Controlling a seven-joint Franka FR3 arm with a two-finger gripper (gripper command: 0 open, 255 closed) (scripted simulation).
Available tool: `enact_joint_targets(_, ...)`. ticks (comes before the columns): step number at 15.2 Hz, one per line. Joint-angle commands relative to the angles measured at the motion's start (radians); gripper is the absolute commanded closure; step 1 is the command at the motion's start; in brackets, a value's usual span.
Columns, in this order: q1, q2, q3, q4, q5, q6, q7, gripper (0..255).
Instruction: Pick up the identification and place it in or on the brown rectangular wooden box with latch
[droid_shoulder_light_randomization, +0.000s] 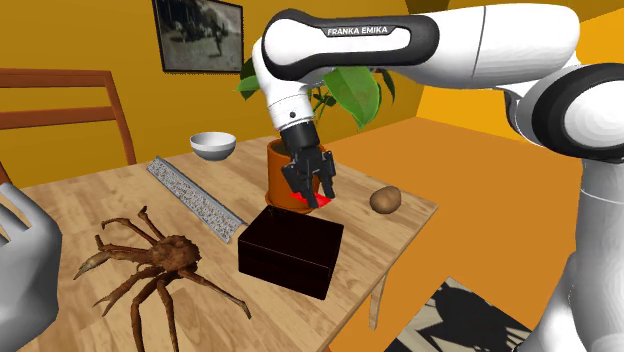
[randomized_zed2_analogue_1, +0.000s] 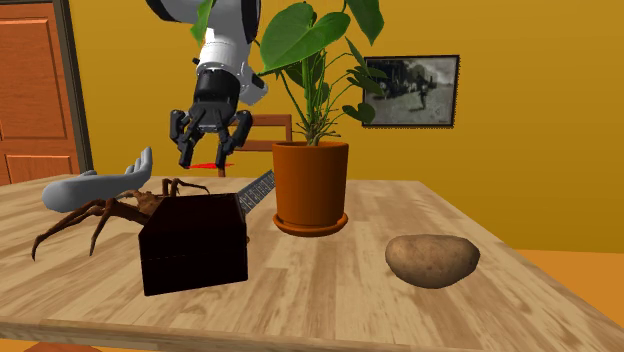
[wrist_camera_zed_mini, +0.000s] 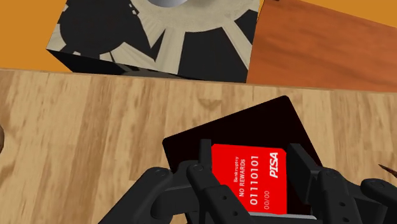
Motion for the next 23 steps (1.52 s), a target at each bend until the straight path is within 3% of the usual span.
enact_joint_targets(1, 0.028, 0.053, 0.012, 0.074, 0.007, -0.017, 0.043, 255)
enact_joint_targets(16, 0.025, 0.059, 0.006, -0.123, -0.003, 0.184, 0.016, 255)
enact_joint_targets(23, 0.025, 0.059, 0.006, -0.123, -0.003, 0.184, 0.016, 255)
